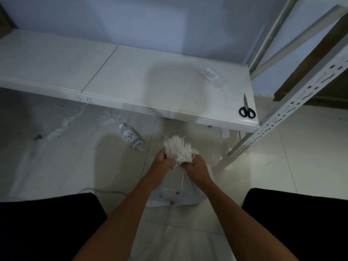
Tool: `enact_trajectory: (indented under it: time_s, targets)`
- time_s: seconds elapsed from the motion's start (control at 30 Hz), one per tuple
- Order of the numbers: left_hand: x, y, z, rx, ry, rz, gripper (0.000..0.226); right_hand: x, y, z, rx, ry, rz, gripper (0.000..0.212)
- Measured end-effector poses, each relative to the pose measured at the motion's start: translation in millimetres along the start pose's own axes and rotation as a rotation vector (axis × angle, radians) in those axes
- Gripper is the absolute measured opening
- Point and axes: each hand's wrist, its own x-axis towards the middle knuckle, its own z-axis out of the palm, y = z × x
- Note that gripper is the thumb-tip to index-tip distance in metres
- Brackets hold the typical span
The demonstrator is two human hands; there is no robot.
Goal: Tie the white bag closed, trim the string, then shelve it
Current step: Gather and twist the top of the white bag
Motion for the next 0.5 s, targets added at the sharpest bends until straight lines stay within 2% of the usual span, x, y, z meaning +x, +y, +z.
enact_trajectory:
  time_s: [0.13, 0.2, 0.3, 0.33, 0.4, 0.5]
  targets:
    - [-6.5, -9.0, -6.3, 0.185, -0.134, -0.031, 0.04, 1.2, 4.2, 8.4, 0.032, -0.029, 0.014, 0.019]
    - [-5.1, -17.1, -4.0, 0.235, -0.199, -0.02, 0.055, 2.2, 3.9, 10.9, 0.091, -0.024, 0.048, 0.024]
    - [3.6, -31.0, 4.8, 0.379, -0.211, 0.0, 0.104, 0.9, 0.7, 12.1, 0.133, -0.022, 0.06, 0.028]
    - [2.9, -23.9, 7.6, 0.359, -0.236, 0.003, 0.108, -0.8, 1.3, 13.1, 0.12, -0.02, 0.061, 0.025]
    - [-3.9, -10.2, 12.6, 0.356, -0.242, -0.007, 0.08, -4.0, 0.0, 15.3, 0.127, -0.036, 0.047, 0.026]
    - [-2.9, -6.1, 16.5, 0.222, -0.19, 0.073, 0.053, -5.2, -3.1, 11.8, 0.175, -0.03, -0.017, 0.04]
